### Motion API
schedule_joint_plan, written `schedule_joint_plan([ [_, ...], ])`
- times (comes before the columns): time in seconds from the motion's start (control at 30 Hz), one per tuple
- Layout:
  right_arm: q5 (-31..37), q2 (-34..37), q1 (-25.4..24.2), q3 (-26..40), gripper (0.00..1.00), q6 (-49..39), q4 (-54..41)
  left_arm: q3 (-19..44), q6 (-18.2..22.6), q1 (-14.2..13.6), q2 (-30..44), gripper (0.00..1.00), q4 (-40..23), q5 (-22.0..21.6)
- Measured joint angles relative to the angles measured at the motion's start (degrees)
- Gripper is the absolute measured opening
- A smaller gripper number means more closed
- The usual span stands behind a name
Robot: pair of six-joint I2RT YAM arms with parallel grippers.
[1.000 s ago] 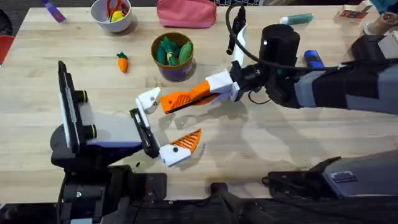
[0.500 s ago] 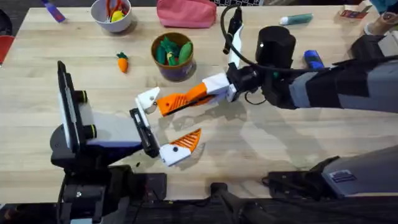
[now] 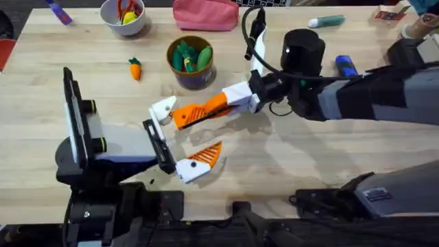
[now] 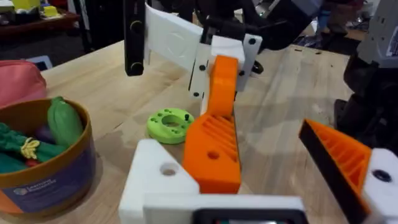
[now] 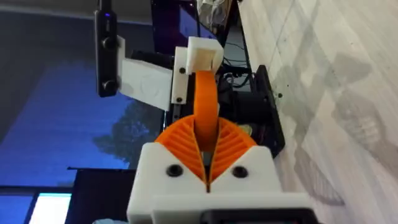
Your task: Pick up the gripper from the table and insert it into the empty holder that is missing its gripper. Then pick up a screw, insert it into the mounting hole, and use the screwdriver to tighten it. Finally, clean up the table by picking up the vegetable and placing it into the bucket.
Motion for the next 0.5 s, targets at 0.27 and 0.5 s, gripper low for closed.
schedule_joint_plan([
  [0.27, -0.06, 0.00, 0.13, 0.02, 0.008, 0.40, 1.45, 0.00, 0.00, -0.02, 0.00, 0.985, 0.00, 0.04],
  [0.5, 0.39, 0.00, 0.17, 0.02, 0.008, 0.80, 1.47, 0.00, 0.00, -0.02, 0.02, 0.985, 0.00, 0.05],
])
